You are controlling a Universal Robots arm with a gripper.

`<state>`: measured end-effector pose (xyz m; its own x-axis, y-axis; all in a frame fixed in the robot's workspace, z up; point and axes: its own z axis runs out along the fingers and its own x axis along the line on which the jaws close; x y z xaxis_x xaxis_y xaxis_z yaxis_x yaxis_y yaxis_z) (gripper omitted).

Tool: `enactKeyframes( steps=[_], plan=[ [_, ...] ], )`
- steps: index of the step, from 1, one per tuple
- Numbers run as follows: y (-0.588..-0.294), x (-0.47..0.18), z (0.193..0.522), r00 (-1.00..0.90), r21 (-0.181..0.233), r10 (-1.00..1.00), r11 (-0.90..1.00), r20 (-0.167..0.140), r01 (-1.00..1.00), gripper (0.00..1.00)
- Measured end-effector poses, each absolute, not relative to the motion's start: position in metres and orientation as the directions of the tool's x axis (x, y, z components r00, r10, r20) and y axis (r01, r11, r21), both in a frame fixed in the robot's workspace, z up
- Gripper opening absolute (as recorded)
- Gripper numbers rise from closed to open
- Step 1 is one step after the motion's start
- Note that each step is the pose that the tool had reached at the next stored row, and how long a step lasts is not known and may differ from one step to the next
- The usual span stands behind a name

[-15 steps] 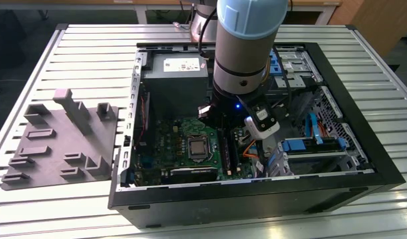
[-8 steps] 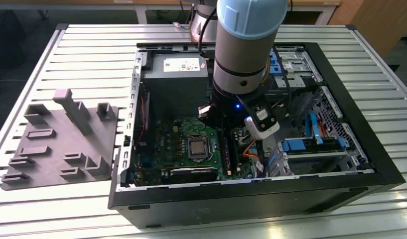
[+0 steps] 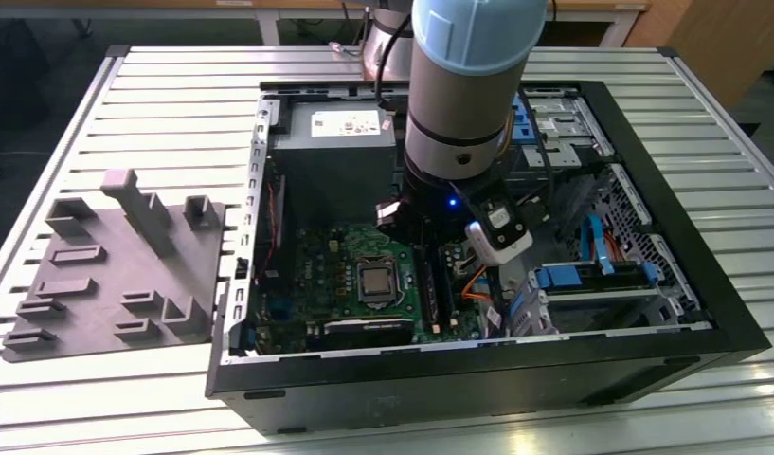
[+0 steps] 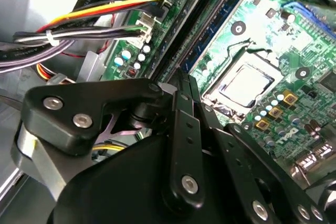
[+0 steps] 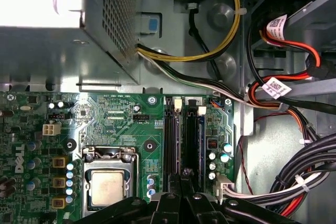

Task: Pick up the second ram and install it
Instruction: 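Insert the second ram into the second slot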

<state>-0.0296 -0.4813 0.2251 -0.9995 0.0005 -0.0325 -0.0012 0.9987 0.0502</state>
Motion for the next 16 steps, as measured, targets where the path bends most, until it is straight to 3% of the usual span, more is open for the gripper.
enactKeyframes(
  steps=[16],
  plan=[
    [-0.4813,-0.0294,0.2224,-0.999,0.050,0.008,0.999,-0.032,0.006,0.12]
  ],
)
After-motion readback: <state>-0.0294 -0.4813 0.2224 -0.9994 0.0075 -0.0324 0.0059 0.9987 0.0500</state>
